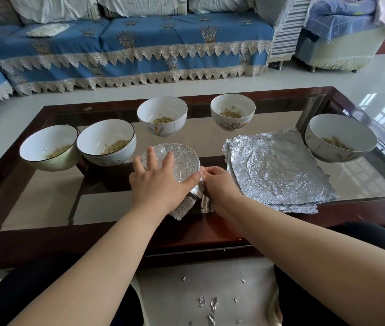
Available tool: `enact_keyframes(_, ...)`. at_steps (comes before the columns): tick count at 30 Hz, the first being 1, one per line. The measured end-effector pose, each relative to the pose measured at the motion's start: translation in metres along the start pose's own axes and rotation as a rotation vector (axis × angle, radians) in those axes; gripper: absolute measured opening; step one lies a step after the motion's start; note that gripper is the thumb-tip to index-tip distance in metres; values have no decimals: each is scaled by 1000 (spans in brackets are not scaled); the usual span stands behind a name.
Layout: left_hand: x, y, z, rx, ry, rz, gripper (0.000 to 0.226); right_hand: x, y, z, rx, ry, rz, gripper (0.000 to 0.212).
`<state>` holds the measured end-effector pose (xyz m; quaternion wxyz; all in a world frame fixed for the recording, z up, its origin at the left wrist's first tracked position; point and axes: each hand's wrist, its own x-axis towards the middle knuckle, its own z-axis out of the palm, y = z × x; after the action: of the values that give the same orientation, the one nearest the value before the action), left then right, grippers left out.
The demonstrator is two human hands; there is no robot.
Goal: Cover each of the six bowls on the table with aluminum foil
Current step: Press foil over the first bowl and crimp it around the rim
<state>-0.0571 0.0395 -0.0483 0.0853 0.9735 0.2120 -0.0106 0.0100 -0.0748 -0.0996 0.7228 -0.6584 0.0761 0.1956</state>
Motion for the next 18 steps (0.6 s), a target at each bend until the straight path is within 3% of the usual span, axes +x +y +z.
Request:
enact_keyframes(11, 1, 0, 1, 0, 15, -1, 100, 8, 0, 5, -113, 61, 51, 10)
enact_keyframes(18, 1, 1, 2, 6, 21, -5, 99, 7, 0, 8, -136, 107, 6, 16)
